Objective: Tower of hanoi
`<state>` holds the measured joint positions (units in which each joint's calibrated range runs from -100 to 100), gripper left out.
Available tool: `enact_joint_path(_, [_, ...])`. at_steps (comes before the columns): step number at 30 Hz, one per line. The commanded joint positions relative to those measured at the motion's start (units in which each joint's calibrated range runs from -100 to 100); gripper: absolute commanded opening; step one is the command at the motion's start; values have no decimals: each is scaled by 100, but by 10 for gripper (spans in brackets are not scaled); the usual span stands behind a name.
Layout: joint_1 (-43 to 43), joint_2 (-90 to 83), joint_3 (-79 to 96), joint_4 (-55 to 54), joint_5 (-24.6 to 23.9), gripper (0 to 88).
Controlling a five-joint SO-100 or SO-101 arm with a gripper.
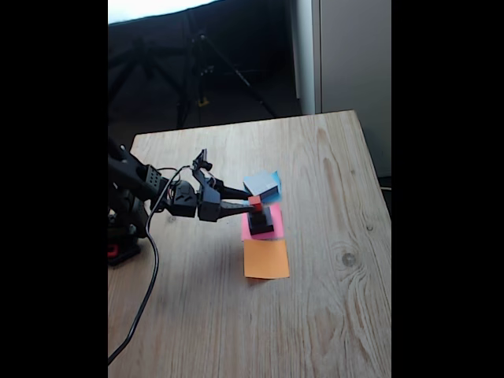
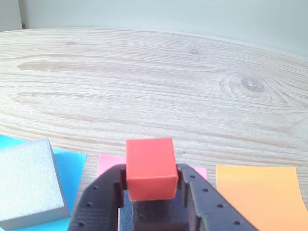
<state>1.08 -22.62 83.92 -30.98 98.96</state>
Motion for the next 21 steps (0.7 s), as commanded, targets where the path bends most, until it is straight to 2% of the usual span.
enact_joint_path(1, [-129,-903,-1165,2002,-147,3])
enact_joint_path(4, [-188,-1357,-2483,4228,-515,3])
enact_joint_path(6, [-246,-1561,-3437,5676,-548,2])
enact_joint_path(11, [-464,-1819,-5556,8226,-715,2])
enact_joint_path(16, [-689,-1887,-7228,9796,-832,2])
enact_joint_path(21, [-948,-1902,-8756,11018,-1167,2])
